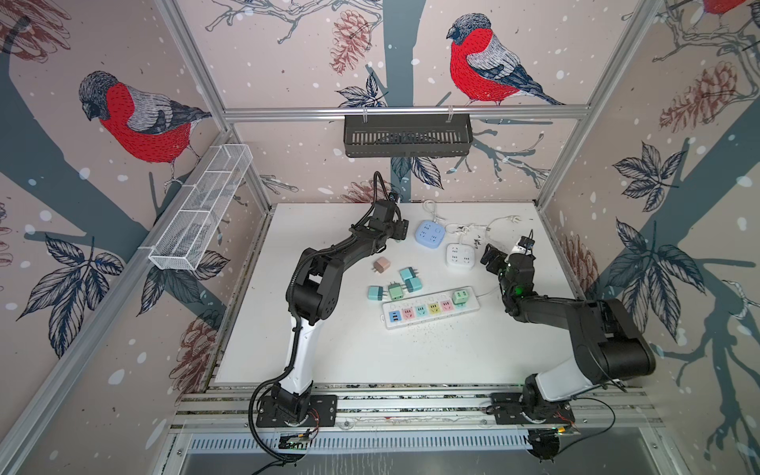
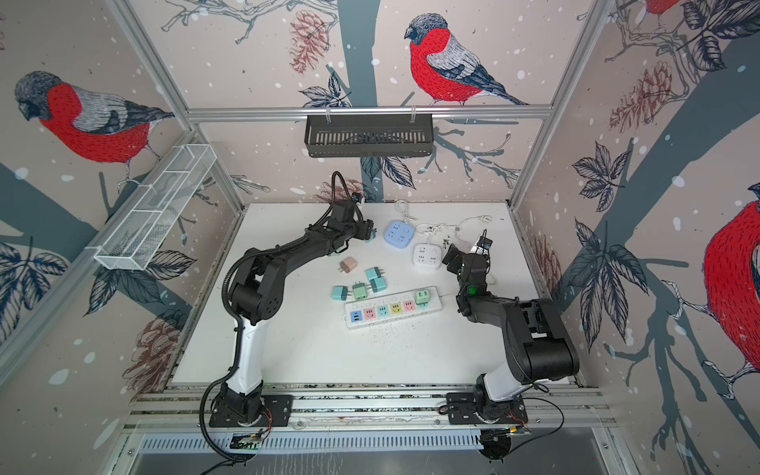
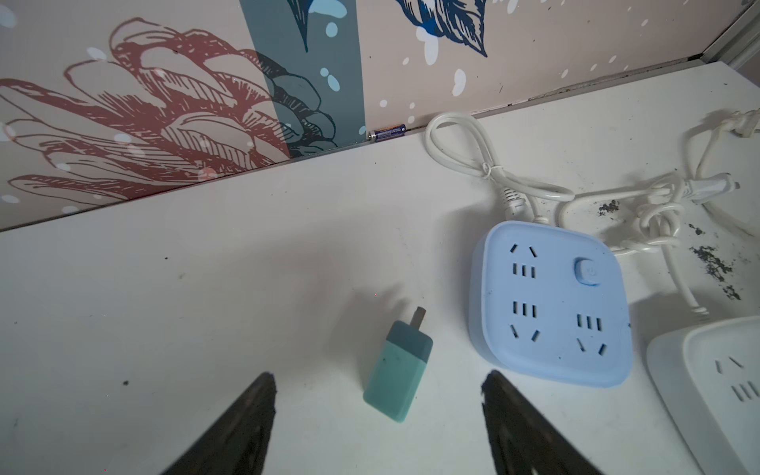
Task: Insert the plug
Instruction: 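Lower and close the left gripper on the teal adapter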
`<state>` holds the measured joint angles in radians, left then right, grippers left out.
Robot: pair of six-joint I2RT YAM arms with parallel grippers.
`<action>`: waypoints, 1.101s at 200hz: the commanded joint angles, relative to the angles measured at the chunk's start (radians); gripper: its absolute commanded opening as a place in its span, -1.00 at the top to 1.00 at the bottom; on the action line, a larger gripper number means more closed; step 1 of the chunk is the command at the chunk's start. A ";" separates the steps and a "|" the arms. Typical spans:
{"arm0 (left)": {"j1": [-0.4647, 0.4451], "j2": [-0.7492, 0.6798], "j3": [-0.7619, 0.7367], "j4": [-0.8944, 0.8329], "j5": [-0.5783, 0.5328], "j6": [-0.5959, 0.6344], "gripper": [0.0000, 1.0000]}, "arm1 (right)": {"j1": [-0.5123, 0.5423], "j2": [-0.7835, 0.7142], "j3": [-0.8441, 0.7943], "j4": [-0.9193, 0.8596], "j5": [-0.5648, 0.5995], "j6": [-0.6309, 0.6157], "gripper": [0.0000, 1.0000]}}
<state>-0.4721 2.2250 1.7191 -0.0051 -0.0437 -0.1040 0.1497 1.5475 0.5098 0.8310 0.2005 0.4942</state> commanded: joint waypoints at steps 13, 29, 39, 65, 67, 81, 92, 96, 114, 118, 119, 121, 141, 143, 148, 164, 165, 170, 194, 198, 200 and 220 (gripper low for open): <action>0.003 0.085 0.106 -0.112 0.054 0.026 -0.57 | 0.008 0.007 0.011 0.028 0.023 -0.015 -0.83; 0.003 0.121 0.156 -0.153 0.065 0.028 -0.55 | 0.008 0.015 0.023 0.013 0.020 -0.016 -0.83; 0.003 0.139 0.178 -0.171 0.080 0.033 -0.50 | 0.012 0.019 0.030 0.004 0.021 -0.017 -0.83; 0.003 0.165 0.195 -0.193 0.108 0.027 -0.44 | 0.025 0.016 0.030 0.005 0.042 -0.029 -0.83; 0.004 0.166 0.195 -0.191 0.109 0.027 -0.44 | 0.025 0.017 0.029 0.005 0.043 -0.029 -0.83; 0.003 0.175 0.197 -0.185 0.113 0.031 -0.44 | 0.026 0.017 0.031 0.004 0.048 -0.030 -0.83; 0.003 0.190 0.215 -0.199 0.112 0.032 -0.41 | 0.027 0.021 0.038 -0.004 0.048 -0.030 -0.83; 0.003 0.194 0.224 -0.205 0.107 0.032 -0.38 | 0.027 0.023 0.040 -0.008 0.049 -0.030 -0.83; 0.003 0.216 0.247 -0.224 0.092 0.033 -0.35 | 0.033 0.025 0.043 -0.009 0.051 -0.036 -0.83; 0.003 0.220 0.251 -0.227 0.094 0.035 -0.34 | 0.034 0.022 0.042 -0.010 0.054 -0.037 -0.83; 0.003 0.221 0.252 -0.227 0.094 0.035 -0.33 | 0.035 0.023 0.042 -0.009 0.055 -0.037 -0.83; 0.004 0.223 0.253 -0.228 0.093 0.036 -0.31 | 0.036 0.022 0.041 -0.009 0.057 -0.038 -0.83; 0.003 0.232 0.267 -0.247 0.097 0.035 -0.20 | 0.038 0.016 0.032 0.001 0.066 -0.037 -0.84; 0.003 0.232 0.267 -0.248 0.100 0.035 -0.18 | 0.037 0.016 0.032 0.001 0.066 -0.037 -0.84; 0.003 0.232 0.267 -0.248 0.103 0.036 -0.14 | 0.038 0.016 0.032 0.001 0.068 -0.038 -0.84; 0.003 0.232 0.267 -0.243 0.114 0.044 0.02 | 0.038 0.021 0.039 -0.007 0.068 -0.038 -0.84; 0.003 0.232 0.267 -0.242 0.115 0.044 0.03 | 0.038 0.021 0.039 -0.007 0.069 -0.038 -0.84; 0.004 0.234 0.266 -0.240 0.116 0.046 0.07 | 0.039 0.022 0.041 -0.007 0.068 -0.038 -0.84; 0.004 0.242 0.267 -0.239 0.128 0.056 0.28 | 0.042 0.018 0.036 -0.004 0.073 -0.042 -0.84; 0.002 0.242 0.267 -0.241 0.132 0.058 0.32 | 0.043 0.016 0.034 -0.003 0.074 -0.042 -0.84; 0.001 0.242 0.267 -0.242 0.134 0.059 0.34 | 0.042 0.016 0.033 0.000 0.074 -0.042 -0.84; -0.005 0.228 0.255 -0.243 0.164 0.083 0.46 | 0.043 0.020 0.039 -0.006 0.080 -0.040 -0.84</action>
<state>-0.4721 2.4649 1.9789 -0.2375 0.0761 -0.0513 0.1894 1.5684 0.5438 0.8097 0.2623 0.4656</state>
